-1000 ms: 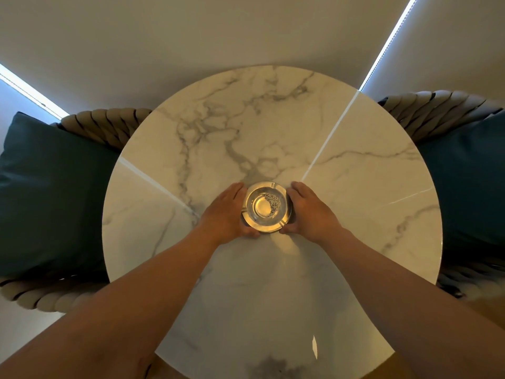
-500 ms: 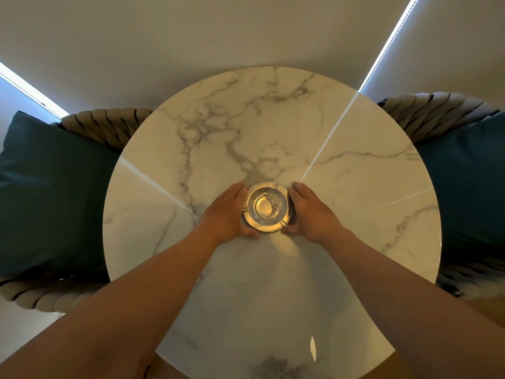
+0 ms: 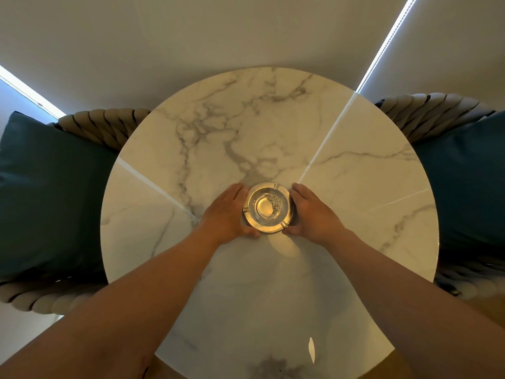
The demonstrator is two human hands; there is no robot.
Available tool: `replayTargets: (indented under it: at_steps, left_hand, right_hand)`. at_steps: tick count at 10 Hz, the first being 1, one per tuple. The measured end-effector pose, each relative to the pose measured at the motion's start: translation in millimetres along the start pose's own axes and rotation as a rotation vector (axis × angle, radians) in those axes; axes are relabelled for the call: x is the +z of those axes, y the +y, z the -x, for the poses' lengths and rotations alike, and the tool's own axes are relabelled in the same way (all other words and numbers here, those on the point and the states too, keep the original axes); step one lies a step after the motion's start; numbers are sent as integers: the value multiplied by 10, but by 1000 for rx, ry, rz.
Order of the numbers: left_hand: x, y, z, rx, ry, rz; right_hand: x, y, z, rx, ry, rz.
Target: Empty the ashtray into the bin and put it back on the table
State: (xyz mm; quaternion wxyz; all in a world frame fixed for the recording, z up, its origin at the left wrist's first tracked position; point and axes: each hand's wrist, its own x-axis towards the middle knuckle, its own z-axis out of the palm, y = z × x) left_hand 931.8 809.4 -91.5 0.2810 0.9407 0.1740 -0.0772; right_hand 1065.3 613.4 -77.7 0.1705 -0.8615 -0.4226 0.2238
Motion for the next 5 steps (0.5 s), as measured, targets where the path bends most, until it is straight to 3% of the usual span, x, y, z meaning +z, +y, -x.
replayTargets:
  at_steps: [5]
  left_hand:
    - [-39, -15, 401, -95, -56, -78]
  right_hand:
    - [18, 18, 400, 123, -53, 34]
